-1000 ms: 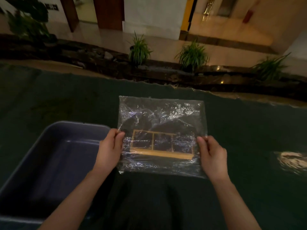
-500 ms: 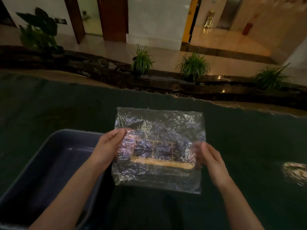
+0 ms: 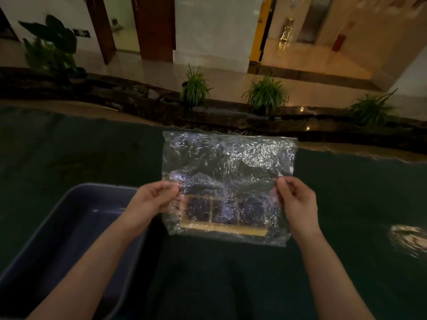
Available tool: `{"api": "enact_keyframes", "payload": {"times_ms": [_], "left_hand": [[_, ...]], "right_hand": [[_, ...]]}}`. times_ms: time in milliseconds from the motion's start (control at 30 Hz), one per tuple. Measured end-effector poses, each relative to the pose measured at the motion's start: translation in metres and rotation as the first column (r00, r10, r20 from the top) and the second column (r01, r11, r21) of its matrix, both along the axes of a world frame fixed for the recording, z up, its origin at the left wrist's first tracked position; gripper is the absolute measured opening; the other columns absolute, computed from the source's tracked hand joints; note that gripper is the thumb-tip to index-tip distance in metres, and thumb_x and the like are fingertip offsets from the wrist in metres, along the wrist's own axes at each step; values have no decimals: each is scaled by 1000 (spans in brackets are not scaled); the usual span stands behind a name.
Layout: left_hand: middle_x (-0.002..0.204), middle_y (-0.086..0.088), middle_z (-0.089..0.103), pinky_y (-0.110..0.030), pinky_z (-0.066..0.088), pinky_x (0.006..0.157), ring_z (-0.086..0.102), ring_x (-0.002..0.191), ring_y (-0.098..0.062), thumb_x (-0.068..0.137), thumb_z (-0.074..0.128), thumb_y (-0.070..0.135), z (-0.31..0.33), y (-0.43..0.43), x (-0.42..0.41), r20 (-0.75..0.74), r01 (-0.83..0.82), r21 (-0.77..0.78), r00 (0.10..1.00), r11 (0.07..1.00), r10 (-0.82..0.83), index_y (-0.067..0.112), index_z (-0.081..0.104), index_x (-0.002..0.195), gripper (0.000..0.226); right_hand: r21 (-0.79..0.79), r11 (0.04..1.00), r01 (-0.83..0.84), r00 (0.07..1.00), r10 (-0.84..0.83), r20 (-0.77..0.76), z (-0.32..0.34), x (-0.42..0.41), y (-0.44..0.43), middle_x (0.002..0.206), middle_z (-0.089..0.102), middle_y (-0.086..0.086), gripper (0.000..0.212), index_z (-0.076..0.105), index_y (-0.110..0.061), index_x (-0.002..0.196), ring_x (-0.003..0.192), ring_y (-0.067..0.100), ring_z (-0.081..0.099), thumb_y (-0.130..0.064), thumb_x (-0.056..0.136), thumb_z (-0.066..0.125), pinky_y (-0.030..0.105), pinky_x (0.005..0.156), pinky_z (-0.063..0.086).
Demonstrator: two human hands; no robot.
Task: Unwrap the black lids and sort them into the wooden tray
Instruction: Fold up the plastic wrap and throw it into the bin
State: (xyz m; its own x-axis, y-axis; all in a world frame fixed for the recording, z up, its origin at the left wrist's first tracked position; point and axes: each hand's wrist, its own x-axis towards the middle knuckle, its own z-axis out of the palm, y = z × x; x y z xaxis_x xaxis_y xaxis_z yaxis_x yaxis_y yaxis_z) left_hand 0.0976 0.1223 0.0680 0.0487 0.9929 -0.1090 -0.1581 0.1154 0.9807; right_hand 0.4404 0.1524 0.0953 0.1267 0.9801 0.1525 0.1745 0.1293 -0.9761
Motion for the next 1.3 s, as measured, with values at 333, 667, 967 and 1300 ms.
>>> {"api": "enact_keyframes", "payload": {"times_ms": [333, 667, 967, 1300], "left_hand": [[80, -12, 75, -27, 60, 55, 69, 62, -17, 94, 58, 23, 16, 0, -4, 73, -53, 33, 996, 998, 51, 2, 69, 102, 25], [84, -12, 77, -23, 57, 56, 66, 63, -15, 105, 47, 10, 26, 0, -5, 60, -98, 62, 994, 993, 94, 5, 67, 102, 21], [85, -18, 78, -32, 64, 59, 75, 61, -24, 99, 47, -4, 21, 5, -18, 139, -83, 51, 987, 995, 75, 6, 71, 106, 27], [115, -12, 76, -47, 59, 78, 72, 94, -34, 100, 51, 42, 31, 1, -8, 207, -45, -24, 977, 999, 49, 18, 61, 127, 38]], "right_hand": [[-88, 952, -295, 951, 283, -123, 16, 18, -7, 79, 76, 10, 21, 75, -28, 109, 62, 16, 67, -27, 88, 71, 22, 61, 56], [-158, 912, -379, 921, 356, -157, 23, 21, -12, 89, 79, 15, 25, 78, -27, 110, 80, 21, 75, -29, 87, 70, 27, 75, 61], [-62, 943, -326, 915, 299, -273, 10, 28, -9, 77, 77, 12, 28, 83, -16, 101, 65, 17, 69, -9, 90, 59, 24, 66, 58], [-32, 966, -255, 964, 252, -87, 13, 26, -16, 93, 78, 7, 12, 79, -17, 94, 80, 21, 74, -25, 88, 73, 28, 71, 61]]}}
